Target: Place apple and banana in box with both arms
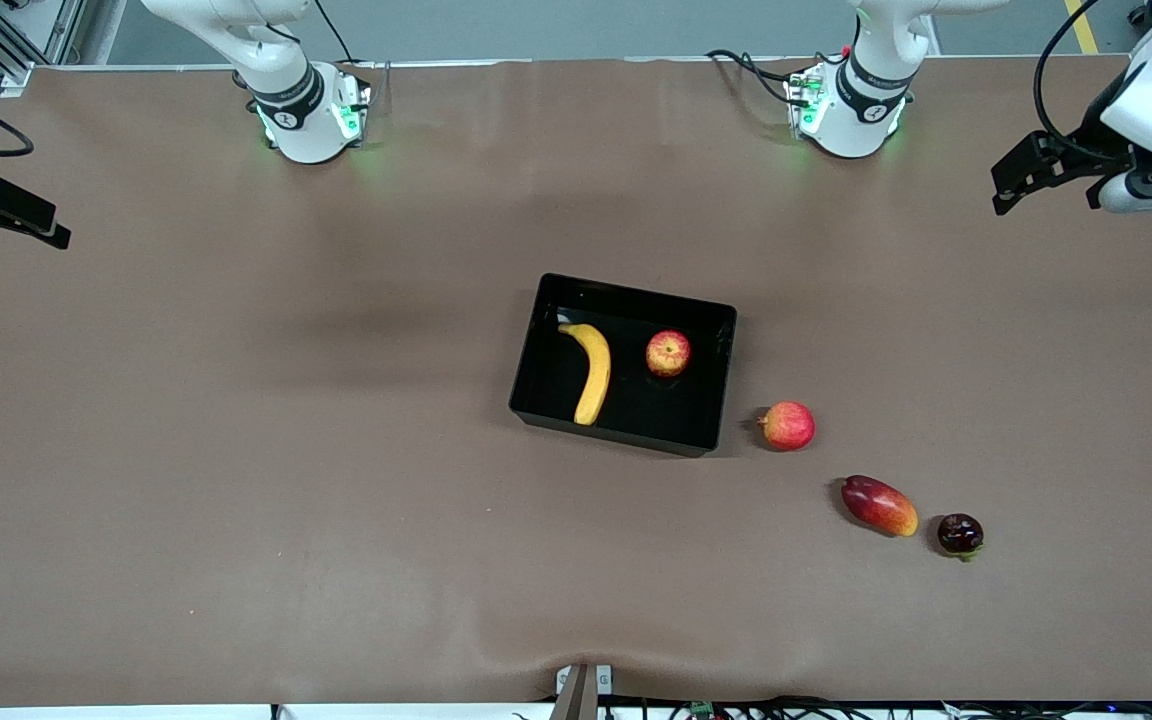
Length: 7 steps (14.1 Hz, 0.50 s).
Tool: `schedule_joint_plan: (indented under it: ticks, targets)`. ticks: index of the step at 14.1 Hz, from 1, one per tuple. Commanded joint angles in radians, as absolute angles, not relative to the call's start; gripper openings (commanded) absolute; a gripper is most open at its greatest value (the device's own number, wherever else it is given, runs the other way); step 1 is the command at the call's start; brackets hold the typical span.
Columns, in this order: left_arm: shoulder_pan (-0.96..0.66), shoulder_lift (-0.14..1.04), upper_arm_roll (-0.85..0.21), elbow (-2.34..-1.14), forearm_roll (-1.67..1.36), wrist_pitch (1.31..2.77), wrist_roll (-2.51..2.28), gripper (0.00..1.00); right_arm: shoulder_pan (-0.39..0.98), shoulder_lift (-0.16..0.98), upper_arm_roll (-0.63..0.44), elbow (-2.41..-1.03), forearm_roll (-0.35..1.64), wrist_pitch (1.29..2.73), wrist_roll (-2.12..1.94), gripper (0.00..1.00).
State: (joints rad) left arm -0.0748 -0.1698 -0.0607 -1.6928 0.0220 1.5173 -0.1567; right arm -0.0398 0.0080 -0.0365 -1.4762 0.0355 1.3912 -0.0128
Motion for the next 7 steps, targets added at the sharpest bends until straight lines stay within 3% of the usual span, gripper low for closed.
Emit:
schedule_joint_plan:
  ticks: [1, 7]
  targets:
    - [-0.112, -0.180, 0.000, -1.686, 0.006, 1.513, -0.141, 1.00, -0.055, 0.005, -0.025, -1.465, 0.021, 1.382, -0.023, 1.00]
    - [-0.104, -0.121, -0.003, -1.611, 0.011, 1.485, -0.149, 1.00, -0.054, 0.005, -0.025, -1.465, 0.023, 1.381, -0.025, 1.00]
